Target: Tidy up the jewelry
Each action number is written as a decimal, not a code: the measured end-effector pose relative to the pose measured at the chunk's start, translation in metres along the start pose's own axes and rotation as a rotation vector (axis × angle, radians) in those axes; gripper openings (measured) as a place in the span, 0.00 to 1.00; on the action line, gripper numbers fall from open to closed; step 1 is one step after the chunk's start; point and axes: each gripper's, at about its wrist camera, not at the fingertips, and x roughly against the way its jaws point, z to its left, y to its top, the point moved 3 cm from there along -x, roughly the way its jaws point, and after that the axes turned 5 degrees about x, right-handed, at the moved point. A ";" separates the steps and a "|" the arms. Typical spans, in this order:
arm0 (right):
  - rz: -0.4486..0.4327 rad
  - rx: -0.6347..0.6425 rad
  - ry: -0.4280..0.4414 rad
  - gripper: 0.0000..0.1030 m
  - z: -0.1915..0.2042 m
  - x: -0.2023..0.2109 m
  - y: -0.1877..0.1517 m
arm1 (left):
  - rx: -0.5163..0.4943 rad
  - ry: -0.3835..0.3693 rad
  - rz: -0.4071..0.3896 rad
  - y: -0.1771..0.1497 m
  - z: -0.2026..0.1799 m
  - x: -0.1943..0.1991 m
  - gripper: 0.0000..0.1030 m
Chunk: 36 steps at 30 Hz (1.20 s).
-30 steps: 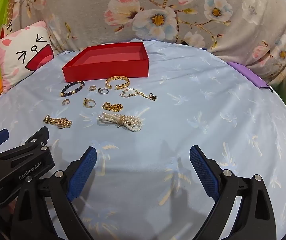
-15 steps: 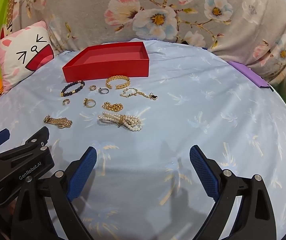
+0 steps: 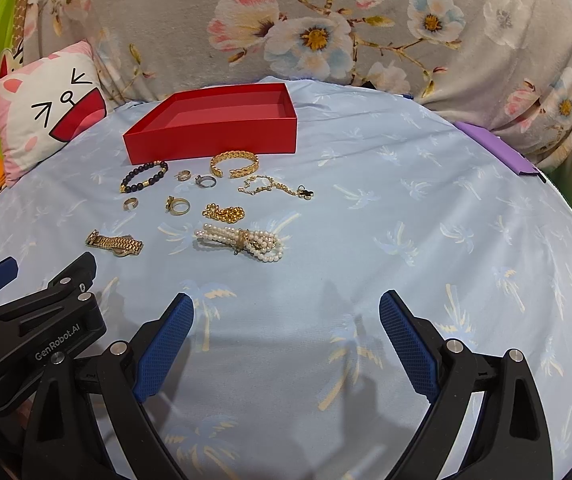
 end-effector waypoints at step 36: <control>-0.001 0.003 0.000 0.90 0.001 0.001 -0.001 | -0.001 -0.002 -0.005 0.002 -0.001 0.003 0.90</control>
